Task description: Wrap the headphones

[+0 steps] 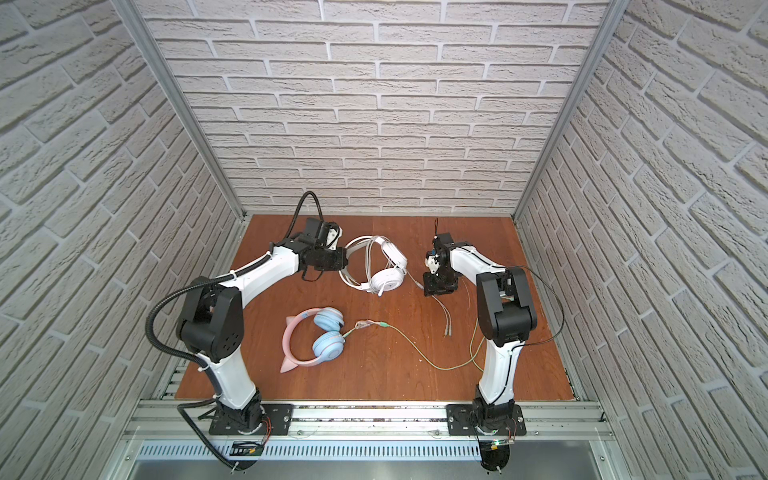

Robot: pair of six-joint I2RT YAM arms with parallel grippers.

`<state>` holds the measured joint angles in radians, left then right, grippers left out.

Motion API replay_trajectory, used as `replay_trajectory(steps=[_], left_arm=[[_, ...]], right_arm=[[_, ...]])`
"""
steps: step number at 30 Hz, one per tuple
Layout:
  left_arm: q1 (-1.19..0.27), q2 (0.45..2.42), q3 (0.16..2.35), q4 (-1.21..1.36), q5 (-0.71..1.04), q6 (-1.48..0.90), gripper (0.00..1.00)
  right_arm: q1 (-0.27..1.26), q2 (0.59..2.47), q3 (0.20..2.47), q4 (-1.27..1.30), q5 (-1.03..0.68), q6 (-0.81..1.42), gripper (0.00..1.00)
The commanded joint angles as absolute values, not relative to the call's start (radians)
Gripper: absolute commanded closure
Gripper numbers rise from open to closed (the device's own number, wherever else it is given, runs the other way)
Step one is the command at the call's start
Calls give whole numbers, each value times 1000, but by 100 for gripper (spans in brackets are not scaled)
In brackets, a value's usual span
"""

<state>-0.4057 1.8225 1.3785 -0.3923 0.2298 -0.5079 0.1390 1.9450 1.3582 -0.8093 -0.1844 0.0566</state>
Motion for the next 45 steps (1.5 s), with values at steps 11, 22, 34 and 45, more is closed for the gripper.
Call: replay_trajectory(steps=[11,22,34,45], left_arm=[[-369,1842,1413,-349,251,-534,100],[-355,1840,1422,-370,253,-526,100],[-345,1842,1447,-431,240,-505,100],[-339,1827,1448,-440,220,-532,100]], right_arm=[[170,1938,1347,-843,-164,51,55],[158,1824,1322,-822,-134,76,55],[145,1914,1306,-850,-34,73,62],[165,1943,1293,-875,-156,37,65]])
